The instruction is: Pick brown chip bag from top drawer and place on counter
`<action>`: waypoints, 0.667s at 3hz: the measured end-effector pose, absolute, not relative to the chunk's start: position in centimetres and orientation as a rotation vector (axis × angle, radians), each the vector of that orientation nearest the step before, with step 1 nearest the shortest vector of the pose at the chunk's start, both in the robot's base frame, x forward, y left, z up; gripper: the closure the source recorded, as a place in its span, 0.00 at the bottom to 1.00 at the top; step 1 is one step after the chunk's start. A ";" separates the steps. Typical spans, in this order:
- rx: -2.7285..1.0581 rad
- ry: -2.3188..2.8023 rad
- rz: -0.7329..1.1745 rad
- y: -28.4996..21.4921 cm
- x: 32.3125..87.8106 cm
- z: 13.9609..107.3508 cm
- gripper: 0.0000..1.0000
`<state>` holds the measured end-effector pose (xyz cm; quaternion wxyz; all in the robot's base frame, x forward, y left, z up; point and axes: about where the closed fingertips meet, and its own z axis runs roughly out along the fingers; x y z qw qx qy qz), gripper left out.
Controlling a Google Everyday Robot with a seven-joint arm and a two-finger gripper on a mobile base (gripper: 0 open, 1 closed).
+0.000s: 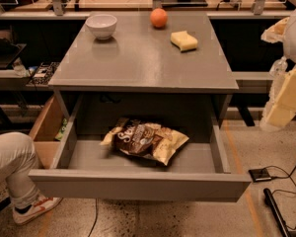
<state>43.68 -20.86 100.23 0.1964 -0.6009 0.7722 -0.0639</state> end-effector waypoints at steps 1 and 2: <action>-1.674 2.165 -0.175 -20.8 43.7 100.1 0.00; -1.556 2.192 -0.113 -20.4 44.6 97.7 0.00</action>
Offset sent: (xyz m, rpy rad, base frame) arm 0.0250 0.0093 -0.0637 0.2064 -0.0135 -0.1720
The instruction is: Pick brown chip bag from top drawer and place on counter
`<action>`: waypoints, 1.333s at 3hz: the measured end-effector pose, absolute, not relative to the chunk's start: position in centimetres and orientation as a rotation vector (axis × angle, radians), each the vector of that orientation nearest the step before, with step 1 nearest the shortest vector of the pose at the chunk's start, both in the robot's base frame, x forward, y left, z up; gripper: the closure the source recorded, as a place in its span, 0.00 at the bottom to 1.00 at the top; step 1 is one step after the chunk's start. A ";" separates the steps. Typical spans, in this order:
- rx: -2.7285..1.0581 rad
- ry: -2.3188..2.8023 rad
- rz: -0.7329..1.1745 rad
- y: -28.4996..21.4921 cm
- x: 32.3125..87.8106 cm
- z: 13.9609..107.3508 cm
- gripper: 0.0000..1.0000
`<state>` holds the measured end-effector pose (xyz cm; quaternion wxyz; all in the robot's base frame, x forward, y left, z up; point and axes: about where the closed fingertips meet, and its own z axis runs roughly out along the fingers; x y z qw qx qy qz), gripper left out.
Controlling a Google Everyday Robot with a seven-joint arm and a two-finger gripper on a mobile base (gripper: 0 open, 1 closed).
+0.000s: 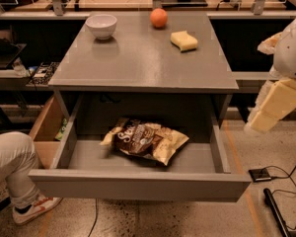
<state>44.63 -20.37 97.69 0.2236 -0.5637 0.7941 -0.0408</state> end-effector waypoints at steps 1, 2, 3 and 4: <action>-1.408 2.201 -0.061 -19.2 46.3 94.3 0.00; -1.410 2.202 -0.060 -19.2 46.3 94.4 0.00; -1.370 2.191 -0.004 -18.5 47.0 93.0 0.00; -1.370 2.207 0.030 -15.5 48.7 89.7 0.00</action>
Offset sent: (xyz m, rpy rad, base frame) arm 0.0092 0.0087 -0.0292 0.0742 -0.0053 -0.0634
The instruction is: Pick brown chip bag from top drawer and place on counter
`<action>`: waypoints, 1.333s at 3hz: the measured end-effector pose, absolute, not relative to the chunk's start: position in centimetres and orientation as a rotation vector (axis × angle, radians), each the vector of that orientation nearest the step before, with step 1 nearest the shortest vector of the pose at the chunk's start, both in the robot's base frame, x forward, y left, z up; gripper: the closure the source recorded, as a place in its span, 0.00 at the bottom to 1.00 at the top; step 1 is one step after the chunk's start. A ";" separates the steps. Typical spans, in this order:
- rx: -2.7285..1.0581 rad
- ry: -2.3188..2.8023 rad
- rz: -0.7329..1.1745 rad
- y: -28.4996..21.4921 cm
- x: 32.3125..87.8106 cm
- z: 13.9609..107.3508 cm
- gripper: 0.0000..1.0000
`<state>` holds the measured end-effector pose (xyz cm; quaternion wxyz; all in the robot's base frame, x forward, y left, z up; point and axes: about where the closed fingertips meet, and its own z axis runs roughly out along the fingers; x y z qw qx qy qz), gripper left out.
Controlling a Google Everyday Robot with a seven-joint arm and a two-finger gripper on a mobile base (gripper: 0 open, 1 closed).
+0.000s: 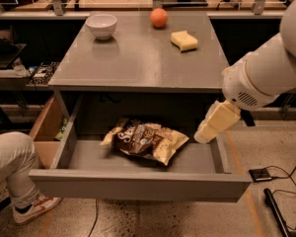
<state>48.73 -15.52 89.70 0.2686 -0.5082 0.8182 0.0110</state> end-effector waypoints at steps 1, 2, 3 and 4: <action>-1.368 2.258 0.052 -12.1 50.4 85.6 0.00; -1.341 2.311 0.097 -9.4 52.2 81.4 0.00; -1.274 2.352 0.163 -7.7 54.2 77.9 0.00; -1.260 2.358 0.174 -7.5 54.4 77.4 0.00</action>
Offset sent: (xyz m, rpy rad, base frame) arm 0.0597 0.0938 -0.1360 0.0411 0.1641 -0.0816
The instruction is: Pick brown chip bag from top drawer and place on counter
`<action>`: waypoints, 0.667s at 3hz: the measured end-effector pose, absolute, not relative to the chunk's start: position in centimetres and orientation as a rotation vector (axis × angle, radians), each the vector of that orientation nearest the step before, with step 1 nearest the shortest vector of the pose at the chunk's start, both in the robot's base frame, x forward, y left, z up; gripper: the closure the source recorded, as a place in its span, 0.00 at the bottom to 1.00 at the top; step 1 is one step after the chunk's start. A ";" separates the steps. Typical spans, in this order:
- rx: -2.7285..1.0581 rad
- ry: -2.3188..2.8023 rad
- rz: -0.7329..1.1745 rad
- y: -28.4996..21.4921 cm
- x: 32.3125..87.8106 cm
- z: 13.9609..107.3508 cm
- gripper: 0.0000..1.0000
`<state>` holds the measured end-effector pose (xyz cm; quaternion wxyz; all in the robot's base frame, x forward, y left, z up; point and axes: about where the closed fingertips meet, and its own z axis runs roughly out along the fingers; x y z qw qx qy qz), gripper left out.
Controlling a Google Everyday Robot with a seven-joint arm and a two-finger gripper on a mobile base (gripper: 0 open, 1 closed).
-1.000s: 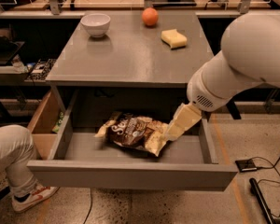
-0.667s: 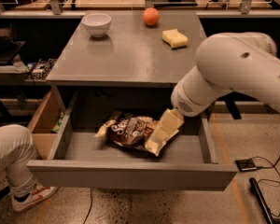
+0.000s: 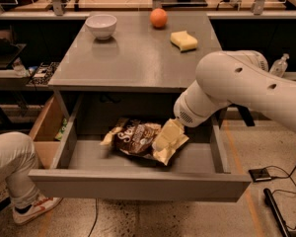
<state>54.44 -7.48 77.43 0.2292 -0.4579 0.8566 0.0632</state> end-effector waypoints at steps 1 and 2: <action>-1.236 2.387 0.213 -7.2 54.9 76.0 0.00; -1.200 2.446 0.237 -6.4 55.6 73.1 0.00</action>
Offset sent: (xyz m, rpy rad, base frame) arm 0.0216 0.0220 -0.0829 0.0288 0.1494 -0.1192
